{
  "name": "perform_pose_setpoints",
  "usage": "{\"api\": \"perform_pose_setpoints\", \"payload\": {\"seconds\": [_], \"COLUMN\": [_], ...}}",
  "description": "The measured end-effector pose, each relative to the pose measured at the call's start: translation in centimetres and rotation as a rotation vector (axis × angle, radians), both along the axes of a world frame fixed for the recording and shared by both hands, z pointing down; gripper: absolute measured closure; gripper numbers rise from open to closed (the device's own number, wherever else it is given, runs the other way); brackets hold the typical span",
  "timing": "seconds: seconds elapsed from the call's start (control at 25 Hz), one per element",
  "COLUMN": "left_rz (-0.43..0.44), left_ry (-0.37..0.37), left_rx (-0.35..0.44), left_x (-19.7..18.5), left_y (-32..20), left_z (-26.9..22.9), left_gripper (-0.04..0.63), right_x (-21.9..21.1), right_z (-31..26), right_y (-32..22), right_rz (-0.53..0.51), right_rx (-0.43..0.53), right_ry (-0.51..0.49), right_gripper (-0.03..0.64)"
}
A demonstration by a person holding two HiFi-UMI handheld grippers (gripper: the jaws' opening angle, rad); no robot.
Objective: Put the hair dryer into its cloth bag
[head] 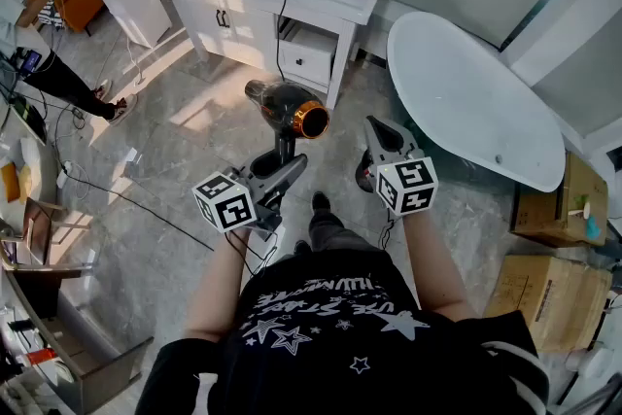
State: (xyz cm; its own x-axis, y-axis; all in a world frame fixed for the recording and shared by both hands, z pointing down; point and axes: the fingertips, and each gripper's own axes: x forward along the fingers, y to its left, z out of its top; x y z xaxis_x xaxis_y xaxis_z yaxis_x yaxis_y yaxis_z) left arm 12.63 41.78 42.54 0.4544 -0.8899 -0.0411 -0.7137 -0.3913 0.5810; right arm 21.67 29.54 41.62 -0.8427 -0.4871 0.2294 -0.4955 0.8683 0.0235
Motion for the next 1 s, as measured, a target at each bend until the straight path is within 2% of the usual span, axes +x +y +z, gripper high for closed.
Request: {"api": "perform_pose_setpoints", "payload": {"seconds": [0.52,0.72,0.88,1.0], "left_rz": [0.009,0.012,0.017,0.028], "left_ry": [0.004,0.009,0.007,0.034], "left_rx": [-0.019,-0.031,-0.035,-0.019], "left_x": [0.3,0.4,0.1,0.1], "left_y": [-0.1,0.3,-0.2,-0.3], "left_z": [0.6,1.1,1.4,1.3], "left_gripper": [0.391,0.39,0.39,0.39], "right_x": [0.0,0.0,-0.3,-0.3], "right_z": [0.6,1.2,1.7,2.3], "right_y": [0.1,0.7,0.3,-0.2], "right_rz": [-0.013,-0.024,-0.027,-0.017], "right_rx": [-0.004,0.042,0.025,0.011], "right_ry": [0.017,0.071,0.069,0.062], "right_gripper": [0.611,0.611,0.611,0.611]}}
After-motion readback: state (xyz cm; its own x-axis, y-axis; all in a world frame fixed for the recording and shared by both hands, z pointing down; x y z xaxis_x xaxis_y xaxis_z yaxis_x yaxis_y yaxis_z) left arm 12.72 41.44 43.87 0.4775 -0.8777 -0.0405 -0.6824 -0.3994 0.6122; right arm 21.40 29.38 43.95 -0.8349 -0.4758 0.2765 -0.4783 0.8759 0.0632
